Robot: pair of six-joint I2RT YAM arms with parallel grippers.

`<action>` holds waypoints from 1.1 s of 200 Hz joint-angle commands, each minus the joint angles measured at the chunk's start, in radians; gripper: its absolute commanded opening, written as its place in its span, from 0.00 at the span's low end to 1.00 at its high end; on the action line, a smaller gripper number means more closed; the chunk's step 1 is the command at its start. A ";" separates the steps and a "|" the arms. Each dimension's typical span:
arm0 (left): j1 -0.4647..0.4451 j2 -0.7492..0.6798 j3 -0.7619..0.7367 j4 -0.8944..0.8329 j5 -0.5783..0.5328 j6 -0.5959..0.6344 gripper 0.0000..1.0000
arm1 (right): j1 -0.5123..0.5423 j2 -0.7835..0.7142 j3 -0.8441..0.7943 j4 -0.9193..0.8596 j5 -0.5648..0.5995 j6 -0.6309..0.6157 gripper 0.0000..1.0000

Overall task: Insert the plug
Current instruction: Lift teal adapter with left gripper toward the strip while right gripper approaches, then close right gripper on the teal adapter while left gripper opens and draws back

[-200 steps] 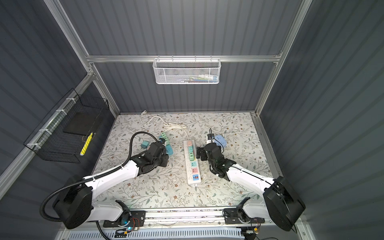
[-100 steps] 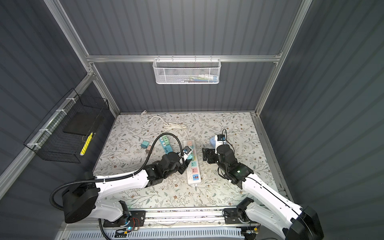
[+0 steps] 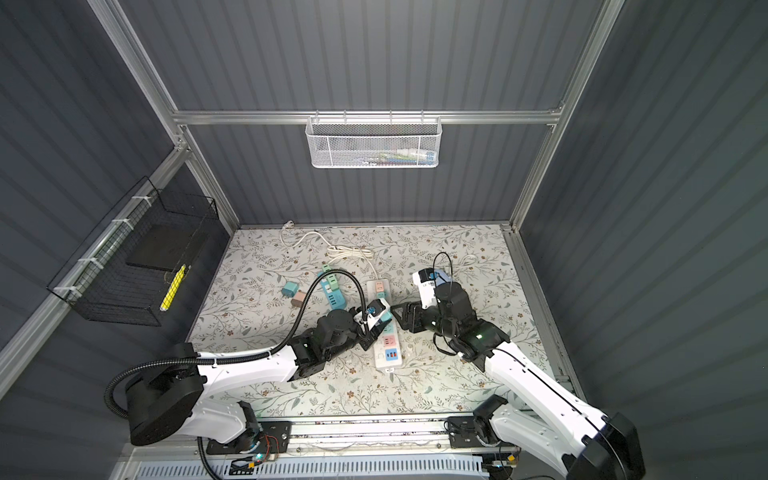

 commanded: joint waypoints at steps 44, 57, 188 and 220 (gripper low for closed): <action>-0.004 -0.038 -0.008 0.023 0.024 0.012 0.29 | -0.002 0.110 0.019 0.069 -0.167 -0.004 0.55; -0.004 -0.039 -0.007 0.020 0.027 0.010 0.29 | -0.003 0.116 0.011 0.081 -0.164 -0.002 0.54; -0.004 -0.211 -0.074 -0.039 -0.176 -0.132 0.97 | -0.002 0.166 0.032 0.156 -0.167 0.018 0.22; -0.004 -0.413 -0.202 -0.037 -0.341 -0.260 1.00 | 0.001 0.131 0.022 0.152 -0.097 0.006 0.22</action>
